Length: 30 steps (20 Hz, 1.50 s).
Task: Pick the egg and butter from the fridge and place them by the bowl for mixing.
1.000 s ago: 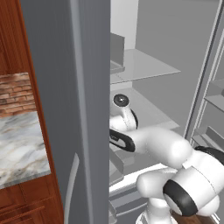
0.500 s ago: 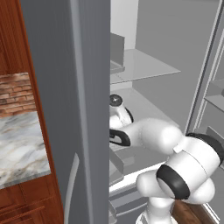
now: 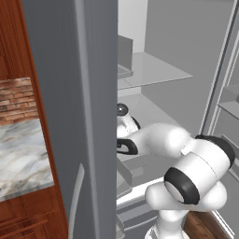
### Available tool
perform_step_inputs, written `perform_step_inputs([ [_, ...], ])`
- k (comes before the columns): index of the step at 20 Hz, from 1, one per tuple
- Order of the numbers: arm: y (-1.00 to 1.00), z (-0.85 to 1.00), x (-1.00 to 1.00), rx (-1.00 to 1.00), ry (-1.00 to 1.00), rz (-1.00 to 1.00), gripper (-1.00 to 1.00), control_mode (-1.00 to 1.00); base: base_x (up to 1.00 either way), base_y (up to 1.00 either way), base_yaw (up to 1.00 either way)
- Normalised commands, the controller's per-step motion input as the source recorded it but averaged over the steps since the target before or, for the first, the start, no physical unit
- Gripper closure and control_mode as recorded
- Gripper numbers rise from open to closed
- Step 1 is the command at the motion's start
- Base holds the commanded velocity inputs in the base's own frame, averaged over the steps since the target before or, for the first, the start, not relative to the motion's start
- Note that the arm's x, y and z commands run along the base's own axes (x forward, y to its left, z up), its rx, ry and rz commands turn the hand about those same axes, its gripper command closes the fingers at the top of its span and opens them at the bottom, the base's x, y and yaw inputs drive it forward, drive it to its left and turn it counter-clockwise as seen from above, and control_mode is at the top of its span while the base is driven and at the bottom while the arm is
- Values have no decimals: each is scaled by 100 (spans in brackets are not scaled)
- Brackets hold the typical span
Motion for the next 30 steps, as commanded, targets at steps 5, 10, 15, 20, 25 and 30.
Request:
perform_step_inputs([
  [5,0,-21,0,0,0,0,-100,-100,0,0,0],
  [10,0,-17,11,0,0,0,-100,-100,0,0,0],
  [15,0,-8,30,0,0,0,-100,-100,0,0,0],
  [20,1,-7,28,0,0,0,-100,-100,0,0,0],
  [25,5,-17,16,0,0,0,-100,-100,0,0,0],
  [30,11,-11,27,0,0,0,-100,-100,0,0,0],
])
